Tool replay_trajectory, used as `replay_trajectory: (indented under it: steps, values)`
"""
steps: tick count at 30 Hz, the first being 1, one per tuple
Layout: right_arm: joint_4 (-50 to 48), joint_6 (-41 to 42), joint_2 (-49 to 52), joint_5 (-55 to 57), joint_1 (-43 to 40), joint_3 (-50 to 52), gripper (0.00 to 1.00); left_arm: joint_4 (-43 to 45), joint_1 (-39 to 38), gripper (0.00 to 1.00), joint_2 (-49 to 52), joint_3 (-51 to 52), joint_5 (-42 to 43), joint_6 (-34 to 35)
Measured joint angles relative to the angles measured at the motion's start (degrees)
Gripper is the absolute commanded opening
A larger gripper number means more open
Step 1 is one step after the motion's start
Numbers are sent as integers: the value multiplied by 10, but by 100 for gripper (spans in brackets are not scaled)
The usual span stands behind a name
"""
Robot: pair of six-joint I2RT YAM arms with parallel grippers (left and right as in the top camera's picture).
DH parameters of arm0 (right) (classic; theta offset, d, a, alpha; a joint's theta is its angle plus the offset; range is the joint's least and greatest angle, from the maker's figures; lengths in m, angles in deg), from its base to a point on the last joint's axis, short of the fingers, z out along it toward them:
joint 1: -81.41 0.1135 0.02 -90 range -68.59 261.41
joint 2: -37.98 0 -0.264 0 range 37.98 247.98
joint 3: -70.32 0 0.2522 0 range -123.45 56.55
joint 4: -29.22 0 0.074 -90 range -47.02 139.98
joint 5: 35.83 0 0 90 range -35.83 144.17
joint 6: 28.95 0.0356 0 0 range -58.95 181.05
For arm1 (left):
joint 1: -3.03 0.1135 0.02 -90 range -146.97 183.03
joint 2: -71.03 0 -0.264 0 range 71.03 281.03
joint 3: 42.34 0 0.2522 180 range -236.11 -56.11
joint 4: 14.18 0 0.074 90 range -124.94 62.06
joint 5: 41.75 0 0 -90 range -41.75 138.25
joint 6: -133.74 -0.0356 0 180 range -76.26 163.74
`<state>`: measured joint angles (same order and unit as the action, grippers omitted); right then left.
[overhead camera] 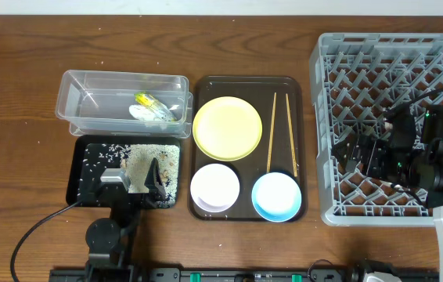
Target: Sort waste into correct bins and load items into the dishwasher rack
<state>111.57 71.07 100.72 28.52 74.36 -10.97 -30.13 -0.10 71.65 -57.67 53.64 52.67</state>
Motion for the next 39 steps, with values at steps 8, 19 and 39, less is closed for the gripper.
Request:
replay_trajectory:
  steps: [8, 19, 39]
  values:
    - [-48, 15, 0, -12, 0, 0, 99, 0, 0, 90, 0, 0, 0, 0]
    - [-112, 78, 0, -33, 105, 0, 93, 0, 0, 90, 0, 0, 0, 0]
    - [-240, 178, 228, 265, 377, 0, 82, 0, 0, 90, 0, 0, 0, 0]
